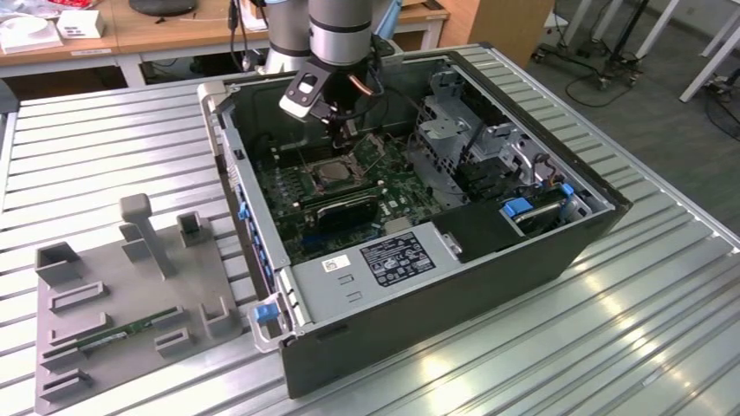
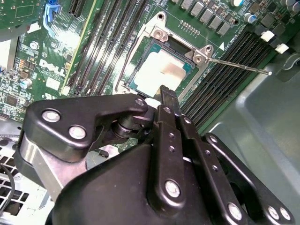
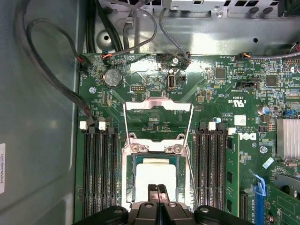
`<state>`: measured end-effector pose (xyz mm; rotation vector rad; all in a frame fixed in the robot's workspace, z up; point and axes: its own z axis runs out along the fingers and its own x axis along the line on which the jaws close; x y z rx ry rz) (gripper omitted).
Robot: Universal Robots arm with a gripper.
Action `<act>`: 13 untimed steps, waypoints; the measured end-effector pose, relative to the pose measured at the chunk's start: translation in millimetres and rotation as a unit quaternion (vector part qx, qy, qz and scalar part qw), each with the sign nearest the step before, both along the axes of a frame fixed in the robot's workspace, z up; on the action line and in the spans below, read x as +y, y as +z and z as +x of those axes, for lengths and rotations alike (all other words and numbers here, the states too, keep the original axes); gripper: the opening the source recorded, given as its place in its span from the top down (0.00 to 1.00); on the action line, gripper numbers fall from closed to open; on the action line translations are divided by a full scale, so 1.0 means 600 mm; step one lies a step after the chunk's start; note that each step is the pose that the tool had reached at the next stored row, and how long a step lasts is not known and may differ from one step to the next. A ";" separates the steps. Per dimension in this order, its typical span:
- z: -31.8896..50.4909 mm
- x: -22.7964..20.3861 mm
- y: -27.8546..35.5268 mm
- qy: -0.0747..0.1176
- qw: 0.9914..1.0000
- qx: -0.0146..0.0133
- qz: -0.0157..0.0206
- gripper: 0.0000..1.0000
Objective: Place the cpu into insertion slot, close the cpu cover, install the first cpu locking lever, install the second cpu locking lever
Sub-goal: 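Close the cpu cover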
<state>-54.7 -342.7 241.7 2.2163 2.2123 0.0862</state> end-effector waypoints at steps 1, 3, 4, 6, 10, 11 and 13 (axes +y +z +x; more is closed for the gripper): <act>0.000 0.0000 0.000 0.000 1.000 0.000 0.000 0.89; 0.000 -0.0001 0.001 0.000 1.000 0.000 0.000 0.89; 0.000 -0.0001 0.002 0.000 1.000 0.000 0.000 0.89; 0.000 0.0000 0.003 0.000 1.000 0.000 0.000 0.89; 0.000 0.0000 0.005 0.000 1.000 0.000 0.000 0.89; 0.000 0.0000 0.005 0.000 1.000 0.000 0.000 0.89; 0.000 0.0000 0.005 0.000 1.000 0.000 0.000 0.89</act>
